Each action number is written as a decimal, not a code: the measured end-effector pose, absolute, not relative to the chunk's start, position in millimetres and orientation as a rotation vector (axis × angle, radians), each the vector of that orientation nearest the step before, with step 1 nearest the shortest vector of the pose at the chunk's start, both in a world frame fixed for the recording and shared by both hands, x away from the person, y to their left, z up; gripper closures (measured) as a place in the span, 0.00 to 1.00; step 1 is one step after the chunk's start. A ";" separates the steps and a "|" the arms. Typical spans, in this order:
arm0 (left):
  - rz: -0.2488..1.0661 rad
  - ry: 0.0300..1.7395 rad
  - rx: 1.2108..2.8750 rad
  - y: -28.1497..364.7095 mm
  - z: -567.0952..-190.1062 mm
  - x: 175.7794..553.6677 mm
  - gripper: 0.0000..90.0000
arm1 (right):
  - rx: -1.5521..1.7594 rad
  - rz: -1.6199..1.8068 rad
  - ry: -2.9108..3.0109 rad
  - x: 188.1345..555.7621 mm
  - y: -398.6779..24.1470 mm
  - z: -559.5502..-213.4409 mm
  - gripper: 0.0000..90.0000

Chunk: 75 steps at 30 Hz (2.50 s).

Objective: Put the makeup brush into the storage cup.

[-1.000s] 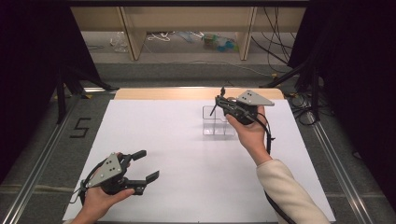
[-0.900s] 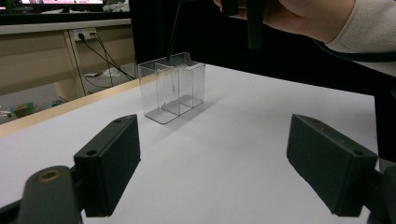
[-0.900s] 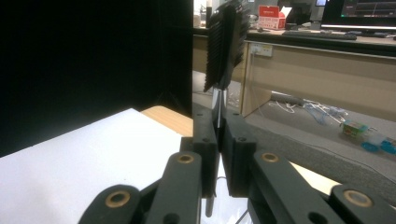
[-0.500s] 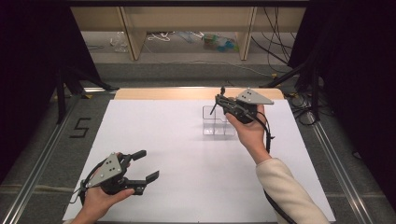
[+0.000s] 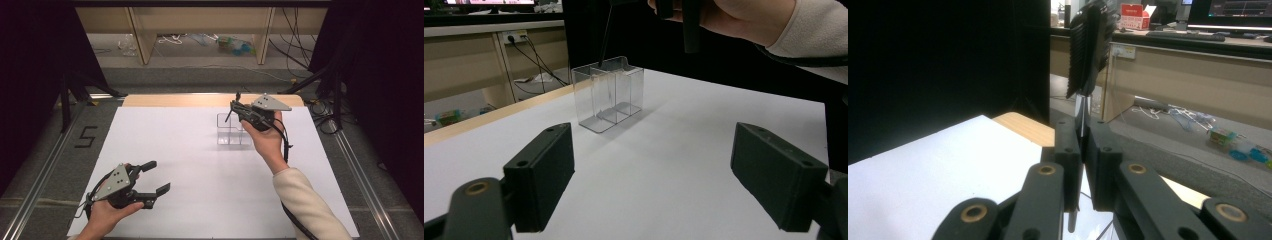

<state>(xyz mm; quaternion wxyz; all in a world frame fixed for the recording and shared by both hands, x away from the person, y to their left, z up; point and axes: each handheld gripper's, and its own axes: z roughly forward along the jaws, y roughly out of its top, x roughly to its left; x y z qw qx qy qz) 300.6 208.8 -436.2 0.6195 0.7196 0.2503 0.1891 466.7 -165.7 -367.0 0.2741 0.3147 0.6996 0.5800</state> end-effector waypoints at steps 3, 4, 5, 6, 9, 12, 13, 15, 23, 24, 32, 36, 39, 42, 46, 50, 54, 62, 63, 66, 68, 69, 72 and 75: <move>0.435 0.575 1.655 208.8 -436.2 300.6 0.20 | 0.846 1.557 1.881 467.9 -165.5 -367.6 0.95; 0.436 0.574 1.656 208.9 -436.1 300.8 0.20 | 0.852 1.561 1.886 468.0 -165.1 -367.9 0.95; 0.436 0.576 1.655 208.8 -436.2 300.7 0.20 | 0.872 1.555 1.902 467.1 -164.8 -367.8 0.95; 0.435 0.575 1.655 208.8 -436.2 300.7 0.20 | 0.867 1.556 1.897 467.7 -164.7 -368.1 0.95; 0.437 0.576 1.656 209.0 -436.1 300.8 0.20 | 0.848 1.554 1.885 469.8 -164.7 -368.6 0.95; 0.436 0.581 1.654 209.1 -436.2 300.6 0.20 | 0.850 1.552 1.886 470.7 -164.0 -369.2 0.95; 0.432 0.584 1.652 208.9 -436.3 300.5 0.20 | 0.862 1.551 1.893 470.4 -163.3 -369.5 0.95; 0.430 0.586 1.651 208.7 -436.4 300.4 0.20 | 0.849 1.545 1.894 471.4 -163.3 -369.7 0.95; 0.436 0.579 1.653 209.2 -436.1 300.9 0.20 | 0.860 1.540 1.906 473.2 -160.5 -371.2 0.95; 0.436 0.580 1.653 209.2 -436.1 300.9 0.20 | 0.849 1.536 1.900 474.0 -160.6 -371.4 0.95; 0.439 0.573 1.656 209.5 -436.0 301.3 0.20 | 0.856 1.531 1.901 475.9 -158.9 -373.4 0.95; 0.439 0.566 1.658 209.5 -436.0 301.6 0.20 | 0.858 1.527 1.907 477.1 -157.9 -374.5 0.95; 0.438 0.570 1.657 209.5 -436.1 301.6 0.20 | 0.858 1.522 1.917 477.7 -157.2 -375.4 0.95; 0.439 0.572 1.655 209.7 -436.0 301.4 0.20 | 0.855 1.525 1.919 479.1 -156.1 -377.0 0.95; 0.439 0.572 1.656 209.8 -436.0 301.3 0.20 | 0.870 1.521 1.925 479.5 -154.8 -378.7 0.95; 0.439 0.572 1.657 209.8 -436.1 301.4 0.20 | 0.866 1.493 1.932 480.2 -154.8 -379.3 0.95; 0.441 0.570 1.657 209.9 -436.0 301.4 0.20 | 0.869 1.491 1.940 481.5 -153.7 -381.3 0.95; 0.440 0.571 1.654 210.0 -435.9 301.3 0.20 | 0.881 1.481 1.949 483.7 -152.5 -384.5 0.95; 0.439 0.571 1.654 210.0 -435.9 301.3 0.20 | 0.875 1.482 1.943 484.5 -152.3 -385.5 0.95; 0.440 0.570 1.655 209.9 -435.9 301.3 0.20 | 0.878 1.484 1.946 485.1 -151.2 -387.0 0.95; 0.439 0.571 1.654 209.9 -435.9 301.3 0.20 | 0.885 1.469 1.962 484.7 -150.8 -387.5 0.95; 0.440 0.570 1.654 209.9 -435.9 301.4 0.20 | 0.876 1.466 1.958 485.2 -150.5 -388.1 0.95; 0.441 0.573 1.660 210.3 -435.7 301.1 0.20 | 0.889 1.467 1.966 485.4 -148.4 -389.3 0.95; 0.441 0.573 1.660 210.3 -435.6 301.1 0.20 | 0.871 1.461 1.961 486.7 -147.6 -390.3 0.95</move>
